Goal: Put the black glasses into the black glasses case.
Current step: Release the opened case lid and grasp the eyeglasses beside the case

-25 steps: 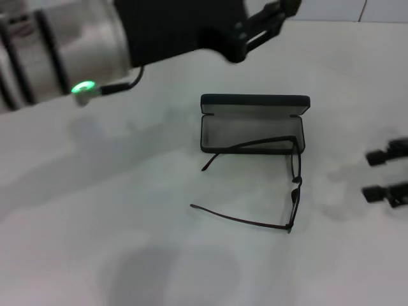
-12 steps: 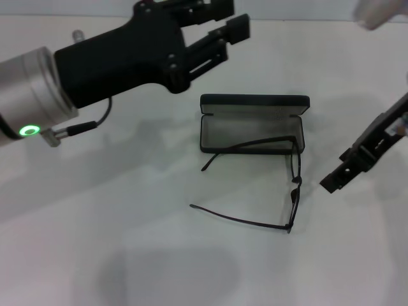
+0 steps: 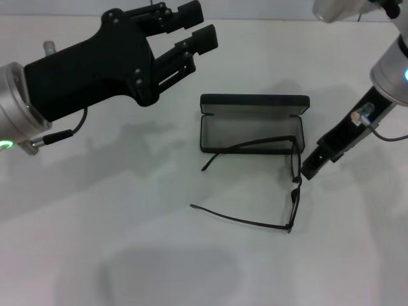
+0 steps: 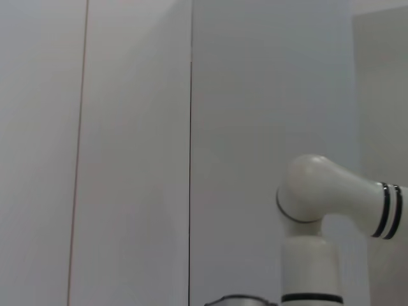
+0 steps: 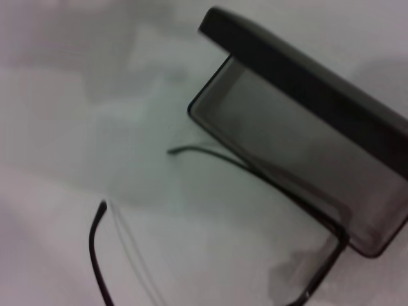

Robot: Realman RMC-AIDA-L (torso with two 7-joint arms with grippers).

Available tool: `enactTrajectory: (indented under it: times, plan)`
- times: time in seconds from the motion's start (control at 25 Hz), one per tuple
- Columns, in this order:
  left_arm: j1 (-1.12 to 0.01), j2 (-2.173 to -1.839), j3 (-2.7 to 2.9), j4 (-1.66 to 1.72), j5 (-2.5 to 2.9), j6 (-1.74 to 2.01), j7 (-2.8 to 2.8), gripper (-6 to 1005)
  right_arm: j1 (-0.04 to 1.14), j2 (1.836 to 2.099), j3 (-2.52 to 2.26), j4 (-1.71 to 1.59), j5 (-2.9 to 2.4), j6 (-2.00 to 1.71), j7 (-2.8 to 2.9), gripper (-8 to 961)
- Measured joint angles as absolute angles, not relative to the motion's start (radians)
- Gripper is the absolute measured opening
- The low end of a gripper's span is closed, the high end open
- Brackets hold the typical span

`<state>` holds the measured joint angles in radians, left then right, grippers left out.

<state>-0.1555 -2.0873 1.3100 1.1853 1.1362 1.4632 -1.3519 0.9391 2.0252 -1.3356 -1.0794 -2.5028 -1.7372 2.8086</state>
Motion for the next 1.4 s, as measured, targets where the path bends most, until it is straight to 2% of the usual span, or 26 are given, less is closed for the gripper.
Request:
enactTrajectory:
  times: [0.48, 1.08, 1.4]
  plan:
    - [-0.166, -2.088, 1.304, 1.145, 1.134, 1.482, -1.222, 325, 1.012, 2.028, -1.276, -0.802, -2.434, -1.622, 2.839, 645]
    - [-0.166, -2.089, 1.304, 1.118, 1.137, 1.485, -1.148, 312, 1.09, 2.028, -1.247, -0.639, -2.435, -1.558, 2.84, 621]
    - [-0.164, -2.088, 1.299, 1.096, 1.134, 1.497, -1.128, 305, 1.094, 2.028, -1.282, -0.631, -2.442, -1.534, 2.84, 609]
